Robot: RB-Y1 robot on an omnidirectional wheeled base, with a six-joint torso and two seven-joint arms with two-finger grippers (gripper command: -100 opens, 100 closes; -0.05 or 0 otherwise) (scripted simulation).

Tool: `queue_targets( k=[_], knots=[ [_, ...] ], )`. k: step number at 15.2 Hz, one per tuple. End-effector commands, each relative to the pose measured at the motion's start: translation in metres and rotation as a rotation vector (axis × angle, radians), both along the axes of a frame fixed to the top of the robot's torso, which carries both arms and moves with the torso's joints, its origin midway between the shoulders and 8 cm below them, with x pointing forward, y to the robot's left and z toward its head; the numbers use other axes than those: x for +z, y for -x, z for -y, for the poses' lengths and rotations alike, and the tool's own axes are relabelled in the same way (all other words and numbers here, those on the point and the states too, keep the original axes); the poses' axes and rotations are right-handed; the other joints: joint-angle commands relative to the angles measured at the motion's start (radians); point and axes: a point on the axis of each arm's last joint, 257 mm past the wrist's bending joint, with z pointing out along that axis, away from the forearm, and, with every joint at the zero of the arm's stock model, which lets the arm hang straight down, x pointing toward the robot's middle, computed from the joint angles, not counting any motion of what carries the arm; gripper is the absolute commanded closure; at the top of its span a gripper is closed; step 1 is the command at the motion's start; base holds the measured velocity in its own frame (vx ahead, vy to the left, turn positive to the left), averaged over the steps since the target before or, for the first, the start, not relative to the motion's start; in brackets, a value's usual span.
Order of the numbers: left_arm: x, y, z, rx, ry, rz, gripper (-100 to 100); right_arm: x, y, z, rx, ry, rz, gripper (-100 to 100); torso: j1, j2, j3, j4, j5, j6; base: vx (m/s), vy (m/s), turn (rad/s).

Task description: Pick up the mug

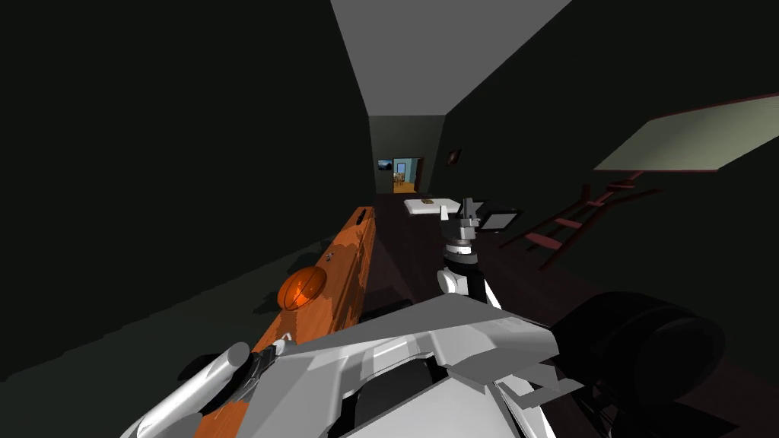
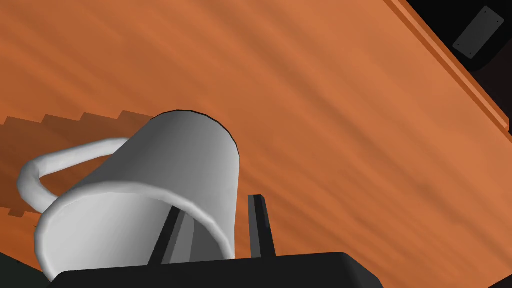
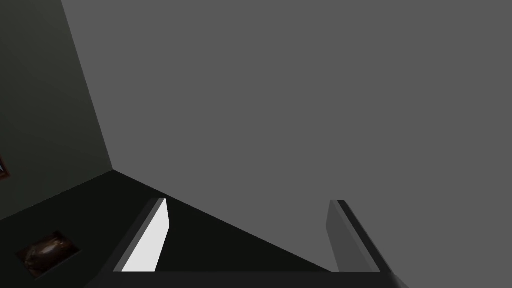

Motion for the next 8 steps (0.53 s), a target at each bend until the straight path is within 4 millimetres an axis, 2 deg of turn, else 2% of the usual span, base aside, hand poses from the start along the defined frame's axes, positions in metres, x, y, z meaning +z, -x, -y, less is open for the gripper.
queue_targets(
  k=[1,3,4,7,8],
  knots=[
    [0.000,0.000,0.000,0.000,0.000,0.000,100,0.000,0.000,0.000,0.000,0.000,0.000,0,0.000,0.000,0.000,0.000,0.000,0.000,-0.001,0.001,0.031],
    [0.001,-0.001,-0.001,0.008,-0.002,0.006,100,0.000,0.000,0.000,0.000,0.000,0.000,0,0.001,-0.001,-0.001,-0.002,0.001,0.003,0.001,0.001,0.010],
    [0.008,0.000,-0.004,0.000,0.001,-0.001,100,0.000,0.000,0.000,0.000,0.000,0.000,0,0.001,-0.002,-0.002,-0.002,0.001,0.003,0.000,-0.026,-0.015],
    [0.018,0.001,-0.010,-0.001,0.002,-0.003,100,0.000,0.000,0.000,0.000,0.000,0.000,0,-0.002,-0.002,-0.002,-0.001,0.000,0.002,0.010,-0.047,-0.004],
    [0.014,0.001,-0.008,-0.001,0.000,-0.002,100,0.000,0.000,0.000,0.000,0.000,0.000,0,-0.003,-0.002,-0.001,-0.001,0.000,0.002,0.006,-0.027,0.006]
  ],
)
